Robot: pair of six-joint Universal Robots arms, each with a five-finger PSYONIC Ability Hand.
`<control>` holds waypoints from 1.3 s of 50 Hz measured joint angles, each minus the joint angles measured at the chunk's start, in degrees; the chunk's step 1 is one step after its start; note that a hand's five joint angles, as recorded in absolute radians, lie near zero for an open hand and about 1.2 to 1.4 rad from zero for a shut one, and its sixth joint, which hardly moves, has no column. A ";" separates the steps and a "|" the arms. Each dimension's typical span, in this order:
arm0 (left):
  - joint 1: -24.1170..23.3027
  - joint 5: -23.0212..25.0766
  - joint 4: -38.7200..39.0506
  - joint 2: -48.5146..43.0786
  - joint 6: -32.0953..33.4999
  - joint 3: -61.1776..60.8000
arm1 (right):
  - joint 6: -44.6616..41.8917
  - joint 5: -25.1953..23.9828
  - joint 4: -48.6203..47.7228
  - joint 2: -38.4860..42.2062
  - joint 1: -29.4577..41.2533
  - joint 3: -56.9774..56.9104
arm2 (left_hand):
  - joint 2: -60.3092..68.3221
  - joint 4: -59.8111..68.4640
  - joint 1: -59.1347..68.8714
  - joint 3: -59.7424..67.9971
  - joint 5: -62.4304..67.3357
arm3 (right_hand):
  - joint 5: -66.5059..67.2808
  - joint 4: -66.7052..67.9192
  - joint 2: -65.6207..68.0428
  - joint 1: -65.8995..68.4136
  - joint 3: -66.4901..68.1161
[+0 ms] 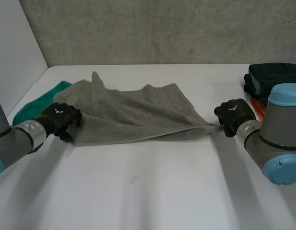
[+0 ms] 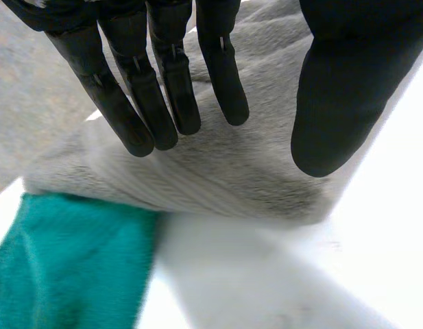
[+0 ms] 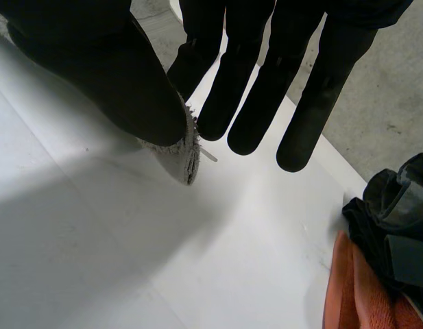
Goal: Fold the laundry.
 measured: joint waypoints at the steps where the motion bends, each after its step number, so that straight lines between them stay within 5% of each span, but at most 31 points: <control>1: 0.17 0.57 -1.11 0.26 -0.32 -0.16 | -0.02 -0.01 0.04 0.02 -0.03 0.00 | -0.98 -0.98 -0.98 -0.82 -0.98 | 0.00 0.00 0.00 0.00 0.00; 10: 1.29 1.78 -6.11 -2.75 0.73 1.70 | -0.18 -0.08 0.11 0.38 0.34 0.10 | -6.77 -6.78 -6.51 -6.76 -7.23 | 0.01 0.00 0.00 0.00 0.00; 29: -2.44 -1.65 -4.01 -10.27 2.77 9.77 | -0.26 -0.07 0.03 0.24 0.37 0.90 | -5.19 -4.88 -5.14 -5.43 -5.10 | 0.00 0.00 0.00 0.00 0.00; 31: -2.82 -2.35 -3.96 -10.75 3.17 10.37 | -0.27 -0.07 -0.01 0.19 0.33 0.98 | -2.15 -2.00 -1.74 -2.51 -2.27 | 0.00 0.00 0.00 0.00 0.00; 34: -3.65 -4.43 -3.65 -11.43 4.34 11.55 | -0.29 -0.05 -0.02 0.09 0.27 1.10 | 20.94 20.51 22.56 19.88 19.97 | 0.00 0.00 0.00 0.00 0.00; 37: -4.18 -6.20 -2.82 -11.20 4.91 12.00 | -0.33 0.04 0.05 -0.05 0.26 1.17 | 25.76 26.03 25.25 25.15 25.11 | 0.01 0.00 0.00 0.00 0.00; 48: -6.95 -8.27 4.07 6.17 0.68 4.72 | -4.36 -0.08 7.32 -7.20 -1.82 1.00 | 27.61 27.75 25.25 26.93 25.67 | 0.01 0.00 0.00 0.00 0.00; 59: -6.72 -1.98 -6.02 31.09 -4.12 3.79 | -10.29 -0.54 25.53 -27.40 -6.77 -6.78 | 27.69 27.78 25.25 27.03 25.67 | 0.01 0.00 0.00 0.00 0.00; 65: -6.73 -0.85 -8.94 36.76 -7.41 7.05 | -7.98 -0.67 31.67 -32.09 -8.65 -12.19 | 27.69 27.80 25.25 27.03 25.67 | 0.02 0.00 0.00 0.00 0.00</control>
